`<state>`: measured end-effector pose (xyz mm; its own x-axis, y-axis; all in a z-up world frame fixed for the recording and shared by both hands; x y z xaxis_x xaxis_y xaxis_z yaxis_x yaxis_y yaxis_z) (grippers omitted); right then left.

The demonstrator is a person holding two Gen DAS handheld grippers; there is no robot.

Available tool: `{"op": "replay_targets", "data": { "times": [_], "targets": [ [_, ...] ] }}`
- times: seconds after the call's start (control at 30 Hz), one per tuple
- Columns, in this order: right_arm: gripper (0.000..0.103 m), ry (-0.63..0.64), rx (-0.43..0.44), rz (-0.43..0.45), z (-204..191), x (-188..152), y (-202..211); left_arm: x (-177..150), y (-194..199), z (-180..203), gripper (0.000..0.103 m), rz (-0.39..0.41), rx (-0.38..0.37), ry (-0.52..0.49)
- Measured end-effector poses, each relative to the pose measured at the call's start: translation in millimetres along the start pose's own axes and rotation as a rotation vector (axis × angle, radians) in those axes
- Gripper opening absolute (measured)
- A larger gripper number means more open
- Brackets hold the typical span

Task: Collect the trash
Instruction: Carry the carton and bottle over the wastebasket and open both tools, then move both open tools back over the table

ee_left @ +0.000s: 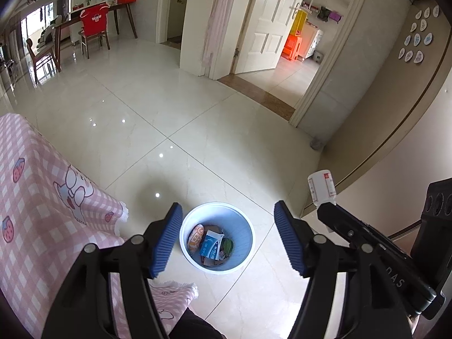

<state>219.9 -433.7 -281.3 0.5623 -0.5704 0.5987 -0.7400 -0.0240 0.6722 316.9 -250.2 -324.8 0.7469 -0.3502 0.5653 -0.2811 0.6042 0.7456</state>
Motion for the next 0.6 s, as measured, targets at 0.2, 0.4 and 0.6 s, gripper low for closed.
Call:
{"op": "replay_targets", "data": {
  "times": [0.2,0.4,0.6],
  "targets": [
    [0.02,0.008,0.0,0.015,3.1,5.9,-6.4,2.8,6.7,-6.3,0.069,0.024,0.012,0.01],
    [0.061,0.002,-0.037,0.042,8.2,15.9,-10.4,6.0,15.7,-11.1,0.071,0.048,0.012,0.026],
    [0.061,0.001,-0.033,0.03,3.7,12.5,-8.5,2.7,25.5,-15.3,0.071,0.058,0.006,0.039]
  ]
}}
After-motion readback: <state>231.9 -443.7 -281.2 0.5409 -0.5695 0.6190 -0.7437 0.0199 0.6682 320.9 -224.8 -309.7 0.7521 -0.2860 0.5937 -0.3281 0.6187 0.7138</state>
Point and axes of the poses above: each gripper's, at about its wrist camera, not at the fingertips, and y roughly against the way its jaws point, z to its right, x to its top, the point moved 9 cm from there along -y, roughly the way its jaws point, and after that the axes turned 12 degrees about -x, right-handed, at the moved point
